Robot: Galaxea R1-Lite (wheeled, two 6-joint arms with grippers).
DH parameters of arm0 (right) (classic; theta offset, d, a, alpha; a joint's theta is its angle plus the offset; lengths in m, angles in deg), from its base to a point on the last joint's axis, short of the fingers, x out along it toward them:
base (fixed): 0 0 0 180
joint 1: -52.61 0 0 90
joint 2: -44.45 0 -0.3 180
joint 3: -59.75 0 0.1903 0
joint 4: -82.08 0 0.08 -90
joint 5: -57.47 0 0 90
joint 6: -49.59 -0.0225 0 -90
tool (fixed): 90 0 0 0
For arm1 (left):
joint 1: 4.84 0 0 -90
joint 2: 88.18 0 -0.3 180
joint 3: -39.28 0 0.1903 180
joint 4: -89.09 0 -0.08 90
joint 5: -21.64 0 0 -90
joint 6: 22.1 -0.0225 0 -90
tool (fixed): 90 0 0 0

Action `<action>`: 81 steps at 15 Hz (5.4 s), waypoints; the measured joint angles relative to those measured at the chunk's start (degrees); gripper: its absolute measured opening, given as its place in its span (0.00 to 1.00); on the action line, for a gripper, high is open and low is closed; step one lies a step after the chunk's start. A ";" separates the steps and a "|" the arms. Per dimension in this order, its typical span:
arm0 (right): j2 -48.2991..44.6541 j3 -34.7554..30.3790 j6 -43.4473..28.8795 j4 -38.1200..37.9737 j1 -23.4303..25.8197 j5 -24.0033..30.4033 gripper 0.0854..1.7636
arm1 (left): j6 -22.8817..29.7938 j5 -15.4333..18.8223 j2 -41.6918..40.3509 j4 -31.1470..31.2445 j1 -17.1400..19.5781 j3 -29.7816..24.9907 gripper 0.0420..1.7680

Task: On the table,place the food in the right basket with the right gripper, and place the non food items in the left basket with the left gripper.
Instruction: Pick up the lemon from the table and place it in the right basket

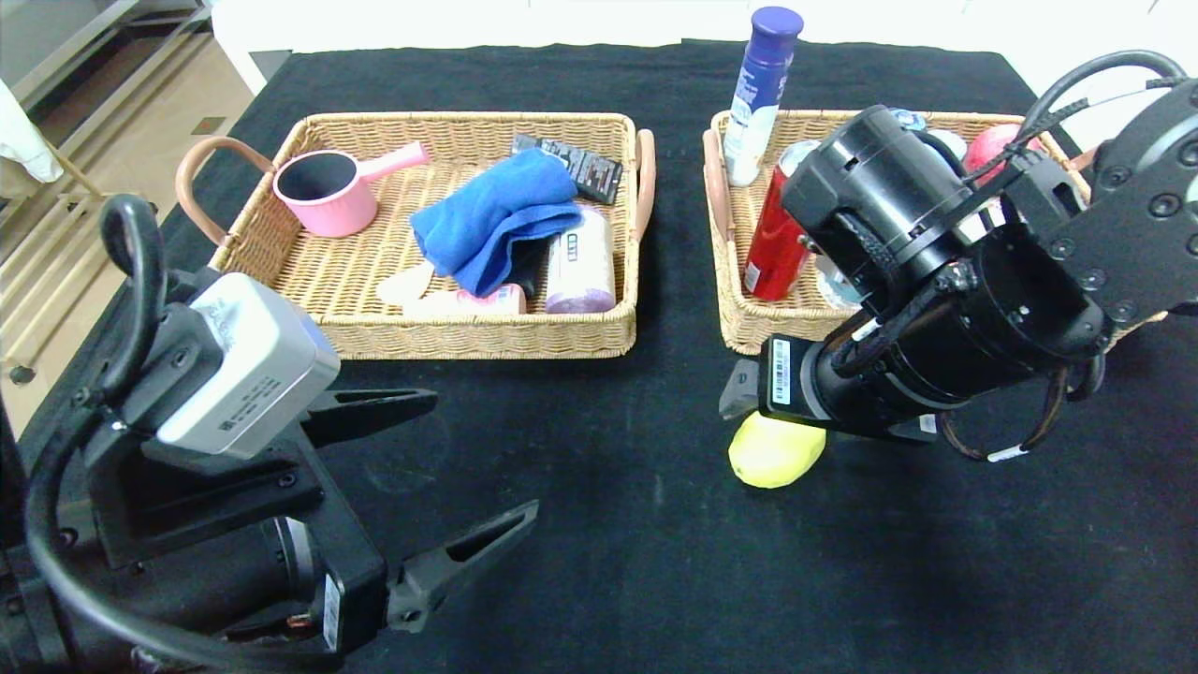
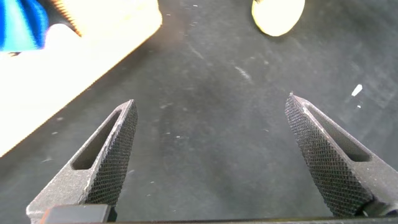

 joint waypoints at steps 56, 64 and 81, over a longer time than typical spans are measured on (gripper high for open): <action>-15.58 -13.78 5.79 -0.09 5.32 -5.68 0.64 | -0.91 0.20 -1.46 -0.44 0.79 -0.46 0.97; -20.60 -15.52 16.57 0.33 13.81 -5.77 0.64 | -1.06 0.22 -1.56 -0.40 0.72 -0.68 0.97; -13.59 -15.43 26.87 33.99 30.38 -7.17 0.64 | -1.08 0.34 -1.60 -0.30 0.60 -0.77 0.97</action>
